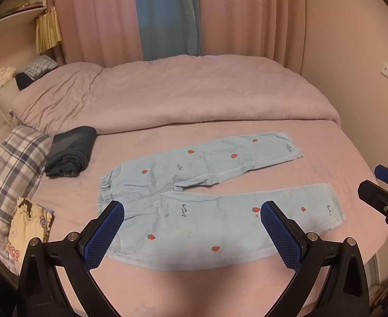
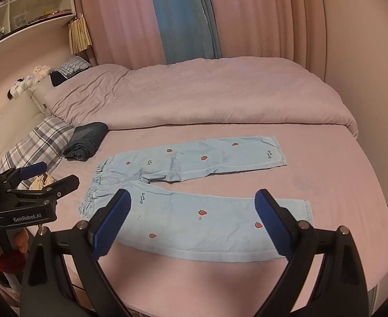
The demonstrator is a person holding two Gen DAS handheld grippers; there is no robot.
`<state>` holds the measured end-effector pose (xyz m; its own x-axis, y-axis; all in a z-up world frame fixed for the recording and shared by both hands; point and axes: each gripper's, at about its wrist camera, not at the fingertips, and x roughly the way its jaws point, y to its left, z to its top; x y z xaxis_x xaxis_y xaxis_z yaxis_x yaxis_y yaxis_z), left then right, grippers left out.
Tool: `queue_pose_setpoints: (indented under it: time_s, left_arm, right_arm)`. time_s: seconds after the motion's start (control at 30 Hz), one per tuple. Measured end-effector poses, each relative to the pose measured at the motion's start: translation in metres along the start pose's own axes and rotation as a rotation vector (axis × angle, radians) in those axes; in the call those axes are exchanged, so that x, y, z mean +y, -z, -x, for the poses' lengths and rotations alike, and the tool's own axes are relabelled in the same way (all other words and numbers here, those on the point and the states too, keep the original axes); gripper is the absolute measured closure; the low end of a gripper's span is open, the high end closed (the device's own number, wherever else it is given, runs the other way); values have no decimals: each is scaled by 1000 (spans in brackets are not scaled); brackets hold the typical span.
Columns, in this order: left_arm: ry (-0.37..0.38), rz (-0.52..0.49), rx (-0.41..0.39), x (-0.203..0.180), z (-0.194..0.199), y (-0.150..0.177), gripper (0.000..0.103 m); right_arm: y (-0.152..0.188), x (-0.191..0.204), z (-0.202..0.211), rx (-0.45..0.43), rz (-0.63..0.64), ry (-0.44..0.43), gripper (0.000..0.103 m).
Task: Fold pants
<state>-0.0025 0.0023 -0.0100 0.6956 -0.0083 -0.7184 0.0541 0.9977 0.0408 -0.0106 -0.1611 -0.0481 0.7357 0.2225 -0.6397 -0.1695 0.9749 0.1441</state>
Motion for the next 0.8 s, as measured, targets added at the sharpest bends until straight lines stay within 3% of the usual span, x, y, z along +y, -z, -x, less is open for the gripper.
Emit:
queue_pose_setpoints:
  time_s: [0.23,0.37,0.4,0.5,0.67,0.8]
  left_arm:
    - [23,-5,11,3,-5,2,0]
    - [152,28,31,17,-20,4,0]
    - [209,60,44,26,-30,5,0]
    - [270,162,117,53,-63,12,0]
    - [257,338,187,108,-125,36,0]
    - [196,336,218,146,-166,52,0]
  right_arm:
    - [0,-1,0,3,0,-4,7]
    - [-1,-6,-7,2,10,-30,7]
    - [0,-6,-10,-4,21,-55,7]
    - [5,-6,-27,-2,46,-134,7]
    - [24,-1,-89,121,71,-215,9]
    - [38,3,-145,255,70,-233,9]
